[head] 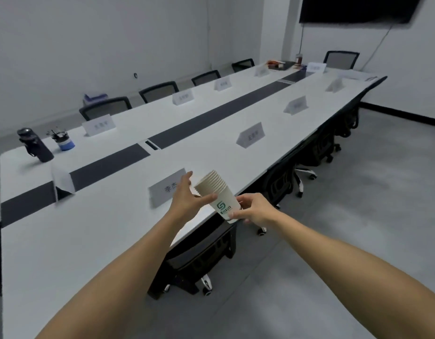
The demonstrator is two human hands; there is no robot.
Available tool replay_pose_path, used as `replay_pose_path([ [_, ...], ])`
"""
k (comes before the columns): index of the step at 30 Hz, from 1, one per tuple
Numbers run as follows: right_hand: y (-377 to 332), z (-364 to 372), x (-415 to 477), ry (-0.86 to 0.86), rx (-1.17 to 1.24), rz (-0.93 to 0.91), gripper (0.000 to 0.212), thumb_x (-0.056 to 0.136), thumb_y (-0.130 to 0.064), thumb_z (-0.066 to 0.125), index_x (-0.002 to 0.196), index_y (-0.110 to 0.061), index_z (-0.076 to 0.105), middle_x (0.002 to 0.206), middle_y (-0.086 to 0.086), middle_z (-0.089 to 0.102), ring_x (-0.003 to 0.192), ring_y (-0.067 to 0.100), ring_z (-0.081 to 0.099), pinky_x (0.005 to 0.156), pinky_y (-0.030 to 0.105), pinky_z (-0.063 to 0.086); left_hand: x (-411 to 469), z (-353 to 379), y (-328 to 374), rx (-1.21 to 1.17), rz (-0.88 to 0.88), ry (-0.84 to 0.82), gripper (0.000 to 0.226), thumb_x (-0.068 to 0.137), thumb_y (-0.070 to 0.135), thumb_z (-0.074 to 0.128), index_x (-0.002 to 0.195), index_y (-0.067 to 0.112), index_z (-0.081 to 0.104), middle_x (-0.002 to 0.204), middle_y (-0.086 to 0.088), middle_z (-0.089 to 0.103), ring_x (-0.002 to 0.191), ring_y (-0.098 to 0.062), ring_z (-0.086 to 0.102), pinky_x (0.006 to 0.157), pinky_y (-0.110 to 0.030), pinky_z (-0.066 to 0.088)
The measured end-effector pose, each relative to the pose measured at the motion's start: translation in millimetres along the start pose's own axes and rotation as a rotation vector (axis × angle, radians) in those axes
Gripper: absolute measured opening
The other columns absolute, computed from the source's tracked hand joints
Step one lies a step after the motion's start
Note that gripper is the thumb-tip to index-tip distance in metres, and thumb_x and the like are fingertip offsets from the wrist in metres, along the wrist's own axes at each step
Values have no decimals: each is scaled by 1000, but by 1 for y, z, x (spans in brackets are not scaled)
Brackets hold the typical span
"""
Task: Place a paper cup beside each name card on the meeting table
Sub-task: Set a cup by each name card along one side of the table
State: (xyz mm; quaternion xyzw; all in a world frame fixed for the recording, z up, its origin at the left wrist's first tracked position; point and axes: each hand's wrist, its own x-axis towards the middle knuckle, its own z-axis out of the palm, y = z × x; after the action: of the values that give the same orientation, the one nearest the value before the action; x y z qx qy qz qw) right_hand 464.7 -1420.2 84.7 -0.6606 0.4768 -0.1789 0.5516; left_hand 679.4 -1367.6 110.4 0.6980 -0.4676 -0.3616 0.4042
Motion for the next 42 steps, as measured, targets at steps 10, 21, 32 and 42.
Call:
replay_pose_path([
  [10, -29, -16, 152, -203, 35, -62, 45, 79, -27, 82, 120, -20, 67, 103, -4, 76, 94, 12, 69, 70, 29, 52, 120, -10, 3, -376, -178, -25, 54, 78, 29, 78, 126, 12, 59, 121, -3, 68, 117, -25, 58, 101, -47, 44],
  [21, -63, -79, 339, -374, -109, -76, 49, 86, -23, 76, 129, -10, 59, 111, 6, 71, 103, 25, 68, 75, 34, 53, 210, -66, -10, -339, -317, 437, 49, 79, 20, 79, 121, 8, 57, 111, -7, 68, 107, -29, 64, 92, -48, 52],
  [32, -105, 24, 425, -410, -392, -290, 40, 85, -28, 74, 119, -7, 68, 102, 7, 73, 84, 16, 69, 65, 24, 51, 216, -113, -65, 163, -329, 395, 67, 64, 21, 88, 118, 22, 48, 109, 0, 61, 97, -21, 63, 71, -28, 53],
  [42, -114, 104, 445, -464, -438, -314, 21, 77, -15, 80, 96, -7, 75, 83, 3, 73, 75, 18, 68, 67, 30, 57, 242, -124, -104, 369, -209, 305, 72, 59, 31, 87, 119, 26, 47, 110, 5, 58, 95, -18, 60, 73, -32, 57],
])
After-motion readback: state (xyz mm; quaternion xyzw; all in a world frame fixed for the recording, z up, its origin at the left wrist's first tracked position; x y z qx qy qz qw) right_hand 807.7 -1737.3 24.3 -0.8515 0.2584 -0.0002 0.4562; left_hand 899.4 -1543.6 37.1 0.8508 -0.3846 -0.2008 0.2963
